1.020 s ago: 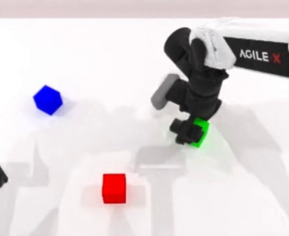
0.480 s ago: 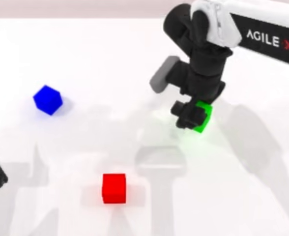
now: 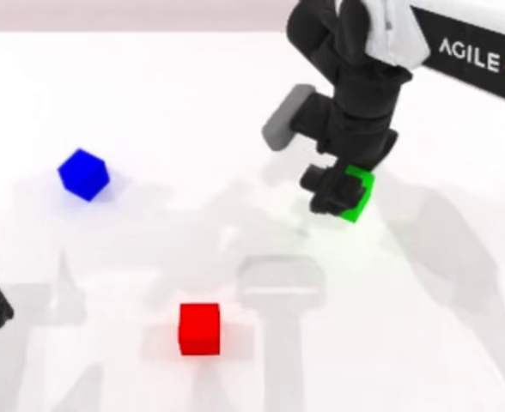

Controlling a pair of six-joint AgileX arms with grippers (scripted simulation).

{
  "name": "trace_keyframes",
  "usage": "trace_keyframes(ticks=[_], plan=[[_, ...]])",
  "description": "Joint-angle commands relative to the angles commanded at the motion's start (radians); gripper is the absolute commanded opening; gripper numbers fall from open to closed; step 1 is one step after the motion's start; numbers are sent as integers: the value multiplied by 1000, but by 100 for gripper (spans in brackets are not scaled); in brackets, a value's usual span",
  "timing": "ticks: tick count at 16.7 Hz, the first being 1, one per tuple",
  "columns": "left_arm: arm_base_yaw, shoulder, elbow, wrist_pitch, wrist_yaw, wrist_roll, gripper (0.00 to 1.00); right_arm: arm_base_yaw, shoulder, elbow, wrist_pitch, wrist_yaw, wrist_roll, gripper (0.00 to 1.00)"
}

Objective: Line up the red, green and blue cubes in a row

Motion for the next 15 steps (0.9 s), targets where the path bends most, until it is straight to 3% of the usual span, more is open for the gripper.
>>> trace_keyframes(ticks=[3,9,15], plan=[[0,0,0,0,0,0,100,71,-39,-45,5,-1,-43,0],[0,0,0,0,0,0,100,326,-172,-192,26,-4,-171,0],[0,0,0,0,0,0,100,346,-183,-212,30,-5,-184,0]])
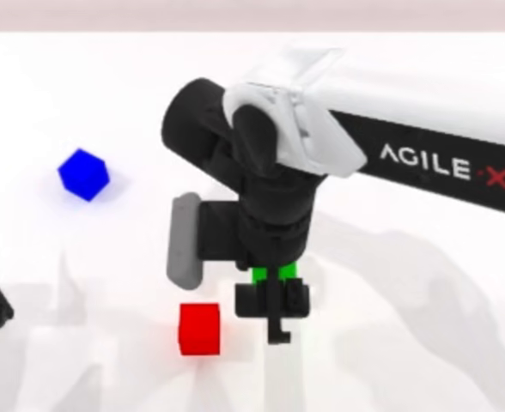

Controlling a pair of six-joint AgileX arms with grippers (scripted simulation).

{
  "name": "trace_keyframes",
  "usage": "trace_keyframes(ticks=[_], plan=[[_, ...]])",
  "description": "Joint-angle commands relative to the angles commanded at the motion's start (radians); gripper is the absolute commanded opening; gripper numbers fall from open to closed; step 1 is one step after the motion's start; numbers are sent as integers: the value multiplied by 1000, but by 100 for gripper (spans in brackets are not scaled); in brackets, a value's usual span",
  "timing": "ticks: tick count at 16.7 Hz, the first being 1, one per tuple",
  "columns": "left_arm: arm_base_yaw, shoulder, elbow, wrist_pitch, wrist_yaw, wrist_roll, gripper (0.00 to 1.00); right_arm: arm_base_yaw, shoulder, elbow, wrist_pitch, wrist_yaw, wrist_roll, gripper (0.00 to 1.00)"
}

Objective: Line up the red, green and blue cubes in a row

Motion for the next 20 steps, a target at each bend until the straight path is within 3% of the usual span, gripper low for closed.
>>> trace_keyframes(ticks=[8,12,20], plan=[[0,0,0,0,0,0,100,4,52,-179,238,1,-1,0],[0,0,0,0,0,0,100,4,56,-190,249,1,-2,0],[0,0,0,0,0,0,100,4,56,-190,249,1,-2,60]])
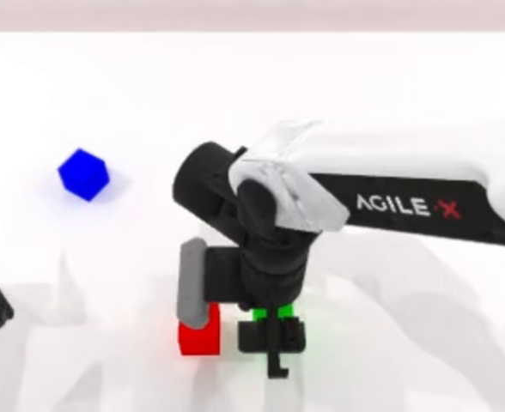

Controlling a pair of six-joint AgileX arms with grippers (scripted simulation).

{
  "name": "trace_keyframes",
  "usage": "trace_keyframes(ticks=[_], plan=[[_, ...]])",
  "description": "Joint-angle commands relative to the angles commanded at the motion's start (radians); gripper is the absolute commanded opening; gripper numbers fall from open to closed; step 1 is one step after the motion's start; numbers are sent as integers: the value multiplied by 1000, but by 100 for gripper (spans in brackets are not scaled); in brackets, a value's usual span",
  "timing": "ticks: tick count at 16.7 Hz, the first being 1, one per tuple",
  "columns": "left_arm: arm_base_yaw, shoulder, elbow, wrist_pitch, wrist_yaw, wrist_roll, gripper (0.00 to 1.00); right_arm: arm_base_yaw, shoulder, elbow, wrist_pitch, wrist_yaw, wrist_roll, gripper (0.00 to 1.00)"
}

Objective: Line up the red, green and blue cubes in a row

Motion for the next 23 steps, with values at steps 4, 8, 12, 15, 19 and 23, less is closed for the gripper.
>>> trace_keyframes(ticks=[4,8,12,15,19,23], plan=[[0,0,0,0,0,0,100,0,0,0,0,0,0,90],[0,0,0,0,0,0,100,0,0,0,0,0,0,100],[0,0,0,0,0,0,100,0,0,0,0,0,0,100],[0,0,0,0,0,0,100,-1,-1,3,-4,0,0,100],[0,0,0,0,0,0,100,6,-28,79,-107,0,-7,100],[0,0,0,0,0,0,100,4,-67,167,-234,0,-5,100]])
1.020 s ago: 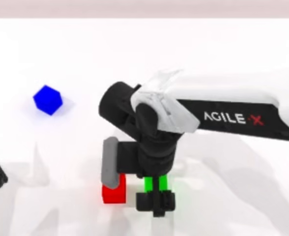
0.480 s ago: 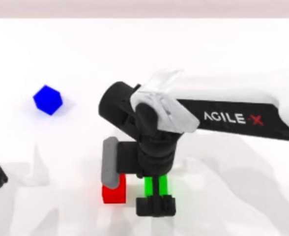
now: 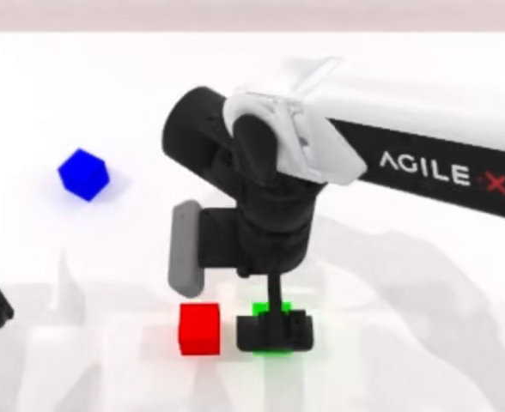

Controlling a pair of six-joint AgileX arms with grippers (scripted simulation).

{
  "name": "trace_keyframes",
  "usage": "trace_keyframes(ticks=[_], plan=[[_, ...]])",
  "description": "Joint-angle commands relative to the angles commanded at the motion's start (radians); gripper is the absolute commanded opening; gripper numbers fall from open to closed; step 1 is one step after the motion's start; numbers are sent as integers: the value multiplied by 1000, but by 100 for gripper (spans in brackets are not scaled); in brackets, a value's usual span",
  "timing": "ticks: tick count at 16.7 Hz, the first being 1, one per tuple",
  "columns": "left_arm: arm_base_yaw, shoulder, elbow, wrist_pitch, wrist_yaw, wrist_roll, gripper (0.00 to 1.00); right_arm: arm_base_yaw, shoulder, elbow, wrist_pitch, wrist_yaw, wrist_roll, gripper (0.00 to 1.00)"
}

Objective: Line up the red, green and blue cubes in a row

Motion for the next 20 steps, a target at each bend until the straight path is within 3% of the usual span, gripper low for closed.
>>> trace_keyframes(ticks=[6,10,15,20], plan=[[0,0,0,0,0,0,100,-2,-1,6,-9,0,0,100],[-30,75,101,-81,20,28,100,-54,-87,-65,60,-7,37,100],[-93,392,433,-353,54,109,100,-199,-385,-307,255,-25,140,100],[-148,950,882,-741,71,210,100,-387,-827,-670,501,-37,275,100]])
